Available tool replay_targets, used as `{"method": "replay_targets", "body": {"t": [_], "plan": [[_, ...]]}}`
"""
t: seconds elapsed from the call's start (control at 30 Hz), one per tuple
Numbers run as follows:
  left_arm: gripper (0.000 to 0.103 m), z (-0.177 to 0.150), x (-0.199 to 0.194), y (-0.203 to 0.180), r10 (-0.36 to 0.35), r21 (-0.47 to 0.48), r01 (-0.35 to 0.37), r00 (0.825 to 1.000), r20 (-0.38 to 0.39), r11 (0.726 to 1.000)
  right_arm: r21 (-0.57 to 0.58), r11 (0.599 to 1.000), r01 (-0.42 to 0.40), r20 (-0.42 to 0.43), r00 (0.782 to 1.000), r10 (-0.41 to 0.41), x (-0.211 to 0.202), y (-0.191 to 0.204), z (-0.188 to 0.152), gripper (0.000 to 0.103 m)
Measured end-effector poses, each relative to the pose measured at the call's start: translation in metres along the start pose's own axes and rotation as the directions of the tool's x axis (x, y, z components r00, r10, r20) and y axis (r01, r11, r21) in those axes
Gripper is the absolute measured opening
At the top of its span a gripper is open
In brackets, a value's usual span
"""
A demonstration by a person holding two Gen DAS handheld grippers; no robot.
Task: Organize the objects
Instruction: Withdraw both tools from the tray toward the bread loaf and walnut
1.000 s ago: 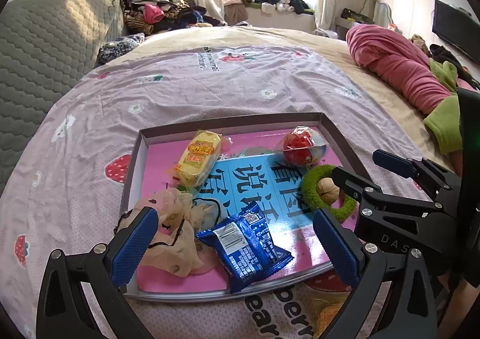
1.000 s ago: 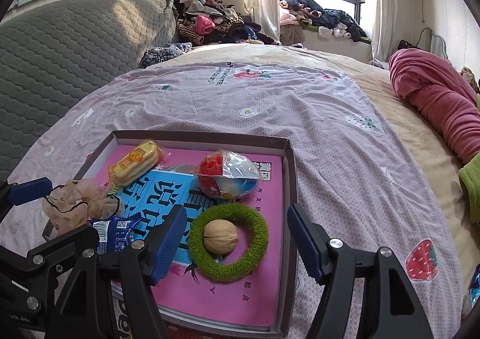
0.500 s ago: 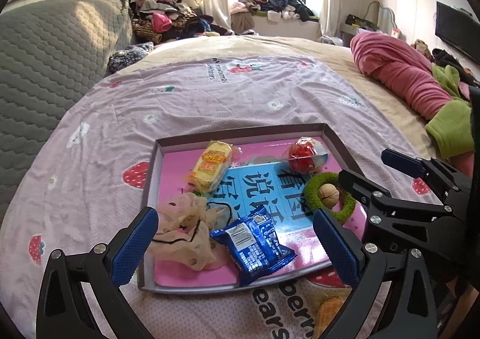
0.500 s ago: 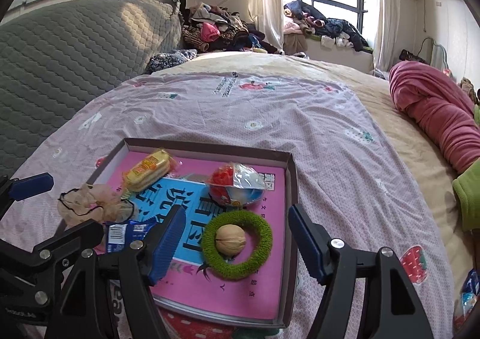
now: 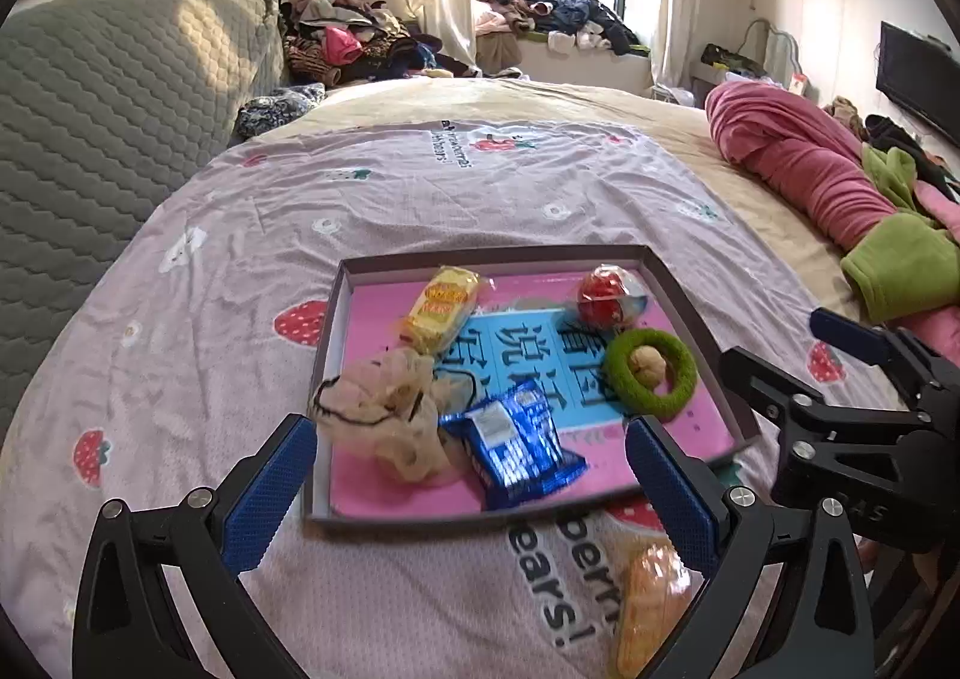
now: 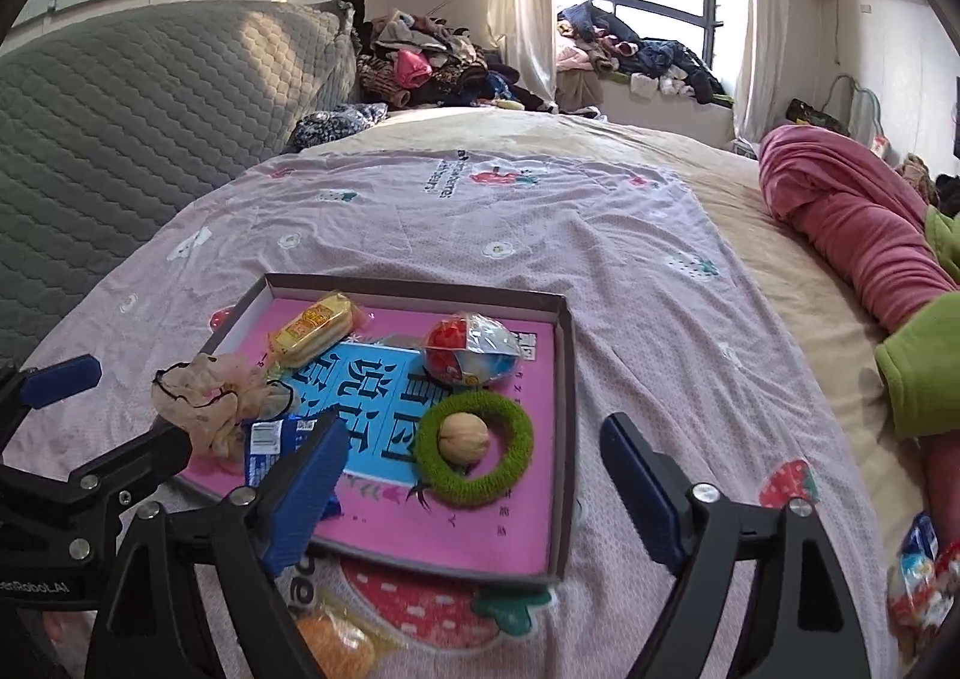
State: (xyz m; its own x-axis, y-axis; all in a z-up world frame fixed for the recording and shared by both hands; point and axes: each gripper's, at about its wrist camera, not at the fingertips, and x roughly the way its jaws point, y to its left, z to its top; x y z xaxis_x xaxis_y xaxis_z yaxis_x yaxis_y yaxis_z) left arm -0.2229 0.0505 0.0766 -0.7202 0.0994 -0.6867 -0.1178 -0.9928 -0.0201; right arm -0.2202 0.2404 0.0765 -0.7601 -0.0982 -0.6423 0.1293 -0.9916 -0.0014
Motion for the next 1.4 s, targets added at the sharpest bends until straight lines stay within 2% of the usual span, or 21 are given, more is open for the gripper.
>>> {"method": "replay_targets", "body": {"t": [0.07,0.23,0.47,0.97,1.3,1.4], "plan": [[0.103,-0.005,-0.008,-0.001,-0.001,0.0,0.001,1.0,0.0,1.0,-0.004,1.0,0.008,-0.014,1.0,-0.008,-0.008,-0.001,-0.006,0.097],[0.103,-0.017,-0.027,-0.003,0.002,-0.004,-0.002,1.0,-0.003,1.0,-0.015,1.0,0.024,-0.034,0.999,-0.025,-0.03,0.0,-0.014,0.097],[0.103,-0.032,-0.058,-0.007,0.004,-0.003,-0.004,1.0,-0.018,1.0,-0.045,0.998,0.044,0.007,0.999,-0.044,-0.079,0.011,-0.009,0.098],[0.103,-0.063,-0.138,-0.006,0.048,-0.006,-0.048,0.999,-0.004,0.999,-0.038,0.999,-0.006,0.057,0.998,0.008,-0.164,0.033,-0.023,0.101],[0.103,-0.089,-0.173,-0.009,0.066,0.001,-0.066,0.998,-0.009,0.998,-0.063,0.998,-0.018,0.069,0.997,0.022,-0.199,0.052,-0.035,0.101],[0.103,-0.098,-0.179,-0.01,0.051,-0.004,-0.051,0.999,-0.006,0.999,-0.067,0.998,-0.022,0.066,0.997,0.026,-0.204,0.054,-0.039,0.101]]}}
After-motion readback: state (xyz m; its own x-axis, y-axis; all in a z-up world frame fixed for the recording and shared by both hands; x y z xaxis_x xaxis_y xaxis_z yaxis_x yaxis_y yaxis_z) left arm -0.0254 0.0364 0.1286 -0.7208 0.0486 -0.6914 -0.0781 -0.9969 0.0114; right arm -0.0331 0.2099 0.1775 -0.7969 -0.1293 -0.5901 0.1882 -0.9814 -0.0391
